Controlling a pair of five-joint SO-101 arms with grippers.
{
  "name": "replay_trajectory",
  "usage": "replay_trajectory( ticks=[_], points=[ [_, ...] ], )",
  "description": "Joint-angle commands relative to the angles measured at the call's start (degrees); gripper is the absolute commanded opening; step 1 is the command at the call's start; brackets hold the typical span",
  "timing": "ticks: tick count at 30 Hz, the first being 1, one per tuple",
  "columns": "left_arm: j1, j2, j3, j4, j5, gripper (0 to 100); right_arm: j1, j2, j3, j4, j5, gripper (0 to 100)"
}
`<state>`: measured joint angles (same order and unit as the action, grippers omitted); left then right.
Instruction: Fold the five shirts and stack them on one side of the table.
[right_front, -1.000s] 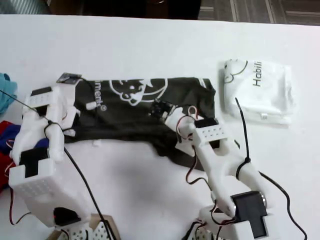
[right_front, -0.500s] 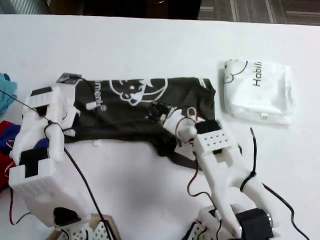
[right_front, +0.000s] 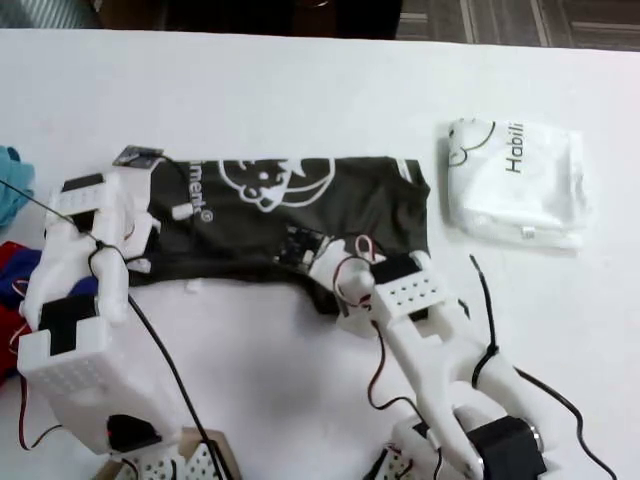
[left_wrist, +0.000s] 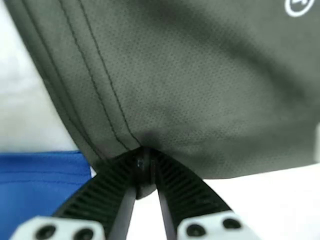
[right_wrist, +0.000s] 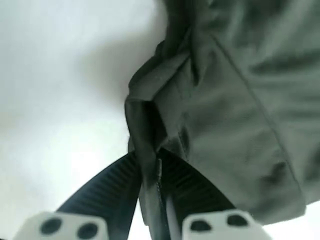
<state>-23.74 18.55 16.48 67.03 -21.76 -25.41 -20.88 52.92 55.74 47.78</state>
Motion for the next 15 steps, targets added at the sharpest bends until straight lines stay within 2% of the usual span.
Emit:
replay_trajectory(
  ticks=[1, 8, 12, 15],
  points=[
    [0.1, 0.5, 0.0, -2.0, -0.5, 3, -0.3, -2.0, 2.2, -3.0, -0.3, 2.8],
    [0.1, 0.5, 0.0, -2.0, -0.5, 3, -0.4, -4.3, 1.2, -0.9, -0.4, 23.2],
    [0.1, 0.5, 0.0, -2.0, -0.5, 3, -1.1, -8.3, -0.3, 6.1, -0.5, 24.1],
    [0.1, 0.5, 0.0, -2.0, -0.5, 3, -1.2, -9.3, 1.1, 7.3, -0.5, 24.1]
  ],
)
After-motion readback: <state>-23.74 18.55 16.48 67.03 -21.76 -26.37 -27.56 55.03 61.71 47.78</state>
